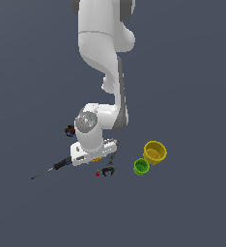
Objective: Pick up a designated object from a clutter of objects.
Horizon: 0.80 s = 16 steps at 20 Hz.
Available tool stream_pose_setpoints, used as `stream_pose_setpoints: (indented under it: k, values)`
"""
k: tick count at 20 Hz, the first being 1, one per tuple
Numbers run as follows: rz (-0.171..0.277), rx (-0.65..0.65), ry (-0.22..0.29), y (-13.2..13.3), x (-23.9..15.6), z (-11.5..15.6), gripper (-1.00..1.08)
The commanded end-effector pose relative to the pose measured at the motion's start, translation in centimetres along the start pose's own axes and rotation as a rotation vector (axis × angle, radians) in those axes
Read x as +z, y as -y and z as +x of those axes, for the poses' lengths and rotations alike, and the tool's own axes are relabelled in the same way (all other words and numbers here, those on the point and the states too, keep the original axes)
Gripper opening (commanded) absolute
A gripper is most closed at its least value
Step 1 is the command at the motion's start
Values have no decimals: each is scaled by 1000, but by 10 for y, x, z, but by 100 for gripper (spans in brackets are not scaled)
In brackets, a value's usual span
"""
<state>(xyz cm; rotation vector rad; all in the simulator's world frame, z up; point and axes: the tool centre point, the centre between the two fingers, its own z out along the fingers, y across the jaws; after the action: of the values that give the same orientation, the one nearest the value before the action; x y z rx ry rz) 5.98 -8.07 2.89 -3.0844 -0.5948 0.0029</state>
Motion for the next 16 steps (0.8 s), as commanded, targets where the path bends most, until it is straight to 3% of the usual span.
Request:
stream_pose_setpoints:
  k: [1, 16]
  values:
    - [-1, 1, -2, -5, -12, -1, -100]
    - [-1, 0, -2, -62, -154, -16, -100]
